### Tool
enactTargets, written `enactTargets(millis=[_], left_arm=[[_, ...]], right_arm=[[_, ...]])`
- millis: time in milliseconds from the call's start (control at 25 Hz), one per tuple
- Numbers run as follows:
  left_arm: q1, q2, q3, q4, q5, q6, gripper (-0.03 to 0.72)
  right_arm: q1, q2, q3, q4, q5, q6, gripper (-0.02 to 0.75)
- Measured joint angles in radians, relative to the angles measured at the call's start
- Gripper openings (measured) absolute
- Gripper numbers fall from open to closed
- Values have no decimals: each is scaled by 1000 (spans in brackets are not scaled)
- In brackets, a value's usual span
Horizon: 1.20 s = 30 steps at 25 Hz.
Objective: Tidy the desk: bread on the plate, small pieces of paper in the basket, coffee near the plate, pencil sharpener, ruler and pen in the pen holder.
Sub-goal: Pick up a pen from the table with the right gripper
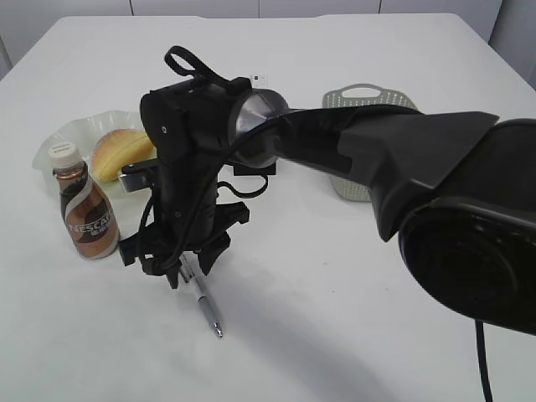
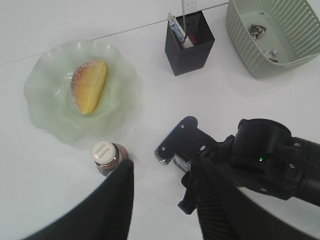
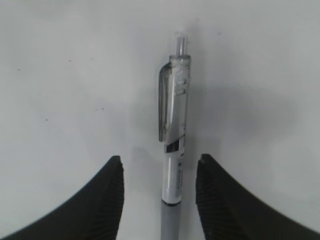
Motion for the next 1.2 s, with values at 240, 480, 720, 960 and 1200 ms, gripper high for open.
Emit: enactTargets(millis=[240, 480, 720, 960, 1200], left_arm=[[0, 0, 0, -1, 0, 0, 307], [0, 0, 0, -1, 0, 0, 307], [0, 0, 0, -2, 0, 0, 307], [0, 0, 0, -2, 0, 0, 307], [0, 0, 0, -2, 0, 0, 307]], right_arm=[[0, 6, 0, -8, 0, 0, 353], [0, 28, 0, -7, 0, 0, 353], [0, 45, 0, -5, 0, 2, 352], [1, 46, 0, -5, 0, 2, 331], [1, 46, 0, -7, 0, 2, 320]])
